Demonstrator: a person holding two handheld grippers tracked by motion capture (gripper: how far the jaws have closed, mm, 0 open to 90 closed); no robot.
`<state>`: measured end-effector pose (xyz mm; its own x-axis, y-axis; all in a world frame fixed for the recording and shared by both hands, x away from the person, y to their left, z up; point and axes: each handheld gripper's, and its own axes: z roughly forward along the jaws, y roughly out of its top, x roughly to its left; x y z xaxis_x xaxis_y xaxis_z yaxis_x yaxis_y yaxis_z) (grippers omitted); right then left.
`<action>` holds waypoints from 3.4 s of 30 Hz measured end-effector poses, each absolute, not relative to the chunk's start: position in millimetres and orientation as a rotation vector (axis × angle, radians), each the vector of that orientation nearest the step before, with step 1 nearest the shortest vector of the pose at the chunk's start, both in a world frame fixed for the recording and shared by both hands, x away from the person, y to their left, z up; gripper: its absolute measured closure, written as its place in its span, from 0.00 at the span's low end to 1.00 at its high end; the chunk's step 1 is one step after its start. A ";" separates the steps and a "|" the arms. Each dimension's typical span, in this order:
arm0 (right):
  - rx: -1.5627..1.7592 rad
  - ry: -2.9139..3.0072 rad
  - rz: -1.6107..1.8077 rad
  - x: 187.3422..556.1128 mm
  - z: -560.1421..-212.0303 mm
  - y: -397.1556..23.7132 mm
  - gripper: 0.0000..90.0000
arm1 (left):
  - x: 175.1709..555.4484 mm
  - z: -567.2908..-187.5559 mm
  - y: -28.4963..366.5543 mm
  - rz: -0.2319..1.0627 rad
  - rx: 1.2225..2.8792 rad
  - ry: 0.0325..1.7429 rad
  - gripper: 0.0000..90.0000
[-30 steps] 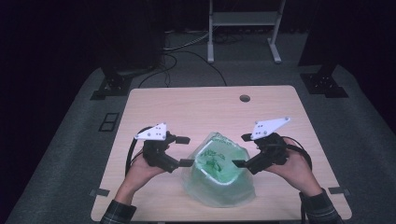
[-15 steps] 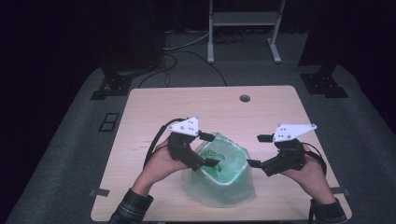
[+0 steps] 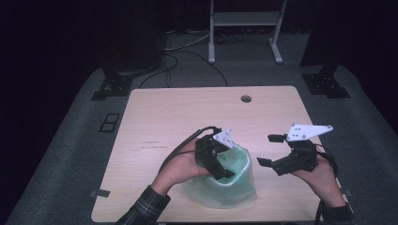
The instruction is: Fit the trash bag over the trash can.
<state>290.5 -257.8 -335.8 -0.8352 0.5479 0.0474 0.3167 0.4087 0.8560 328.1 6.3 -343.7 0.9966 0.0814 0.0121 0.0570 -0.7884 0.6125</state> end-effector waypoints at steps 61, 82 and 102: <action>0.746 2.448 1.379 289.5 -340.8 -250.7 0.10 | 324.2 -319.0 35.3 0.083 2.465 0.178 0.09; 0.809 2.357 1.356 286.1 -350.1 -262.8 0.10 | 314.0 -315.3 106.5 0.207 2.023 0.308 0.00; 0.913 2.243 1.307 277.5 -370.7 -298.4 0.04 | 293.9 -344.5 165.9 0.284 1.909 0.407 0.00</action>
